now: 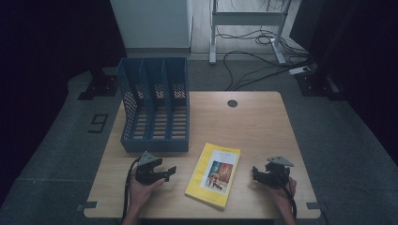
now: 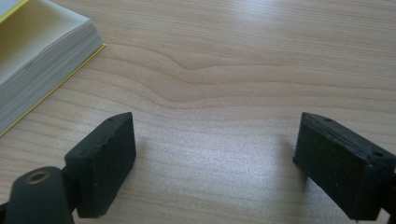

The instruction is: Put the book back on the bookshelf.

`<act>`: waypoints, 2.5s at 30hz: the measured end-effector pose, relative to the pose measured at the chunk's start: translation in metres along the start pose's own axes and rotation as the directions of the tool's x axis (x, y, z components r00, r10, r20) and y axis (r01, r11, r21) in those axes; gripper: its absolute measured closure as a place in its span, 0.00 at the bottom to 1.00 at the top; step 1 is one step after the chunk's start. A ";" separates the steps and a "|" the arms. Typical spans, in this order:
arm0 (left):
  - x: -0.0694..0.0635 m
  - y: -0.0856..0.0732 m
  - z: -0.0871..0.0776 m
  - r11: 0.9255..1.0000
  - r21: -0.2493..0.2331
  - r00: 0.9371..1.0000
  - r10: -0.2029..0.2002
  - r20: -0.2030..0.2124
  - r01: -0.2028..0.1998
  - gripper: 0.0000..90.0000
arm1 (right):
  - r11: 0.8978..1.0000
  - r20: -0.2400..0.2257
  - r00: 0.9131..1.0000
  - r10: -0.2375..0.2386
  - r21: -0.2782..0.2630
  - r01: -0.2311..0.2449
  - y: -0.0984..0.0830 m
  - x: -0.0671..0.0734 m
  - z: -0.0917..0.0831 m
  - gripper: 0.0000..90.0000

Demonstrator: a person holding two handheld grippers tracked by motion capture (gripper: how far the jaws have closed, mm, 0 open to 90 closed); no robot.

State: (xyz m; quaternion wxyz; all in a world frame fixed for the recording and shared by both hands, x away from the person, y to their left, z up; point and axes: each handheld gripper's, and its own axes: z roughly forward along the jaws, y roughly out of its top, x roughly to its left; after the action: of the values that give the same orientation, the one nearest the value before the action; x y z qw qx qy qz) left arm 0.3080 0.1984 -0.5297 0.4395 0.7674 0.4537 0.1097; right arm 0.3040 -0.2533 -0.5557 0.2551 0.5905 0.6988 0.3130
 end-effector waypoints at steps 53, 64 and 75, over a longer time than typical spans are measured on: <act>-0.078 0.013 0.065 0.986 0.124 0.980 0.091 0.179 -0.114 0.30 | 0.995 -0.220 0.975 0.008 -0.099 -0.031 0.029 0.059 -0.017 0.18; -0.080 0.007 0.069 0.985 0.135 0.985 0.091 0.147 -0.111 0.30 | 0.996 -0.241 0.970 -0.030 -0.089 0.009 0.025 0.079 -0.009 0.18; -0.079 0.007 0.068 0.984 0.136 0.984 0.094 0.150 -0.114 0.31 | 0.996 -0.253 0.965 -0.072 -0.068 0.056 0.020 0.098 0.001 0.17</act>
State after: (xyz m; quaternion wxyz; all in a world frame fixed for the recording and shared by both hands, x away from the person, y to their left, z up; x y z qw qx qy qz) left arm 0.3062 0.0947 -0.5464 0.4081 0.8257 0.3870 0.0443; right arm 0.3017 -0.1541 -0.5404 0.1908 0.5143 0.7348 0.3989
